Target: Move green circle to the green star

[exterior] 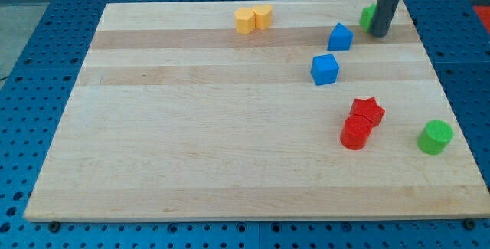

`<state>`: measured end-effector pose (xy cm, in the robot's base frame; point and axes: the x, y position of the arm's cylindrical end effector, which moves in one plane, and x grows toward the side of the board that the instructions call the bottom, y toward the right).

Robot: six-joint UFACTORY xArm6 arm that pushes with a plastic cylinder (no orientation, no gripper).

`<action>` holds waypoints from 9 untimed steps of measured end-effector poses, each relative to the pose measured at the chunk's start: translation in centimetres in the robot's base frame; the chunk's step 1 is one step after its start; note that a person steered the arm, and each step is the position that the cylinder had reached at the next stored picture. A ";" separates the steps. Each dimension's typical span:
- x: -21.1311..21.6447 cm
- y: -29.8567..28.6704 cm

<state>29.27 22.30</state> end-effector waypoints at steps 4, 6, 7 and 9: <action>12.0 5.1; 25.6 7.5; 29.7 7.5; 29.8 1.3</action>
<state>59.03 23.56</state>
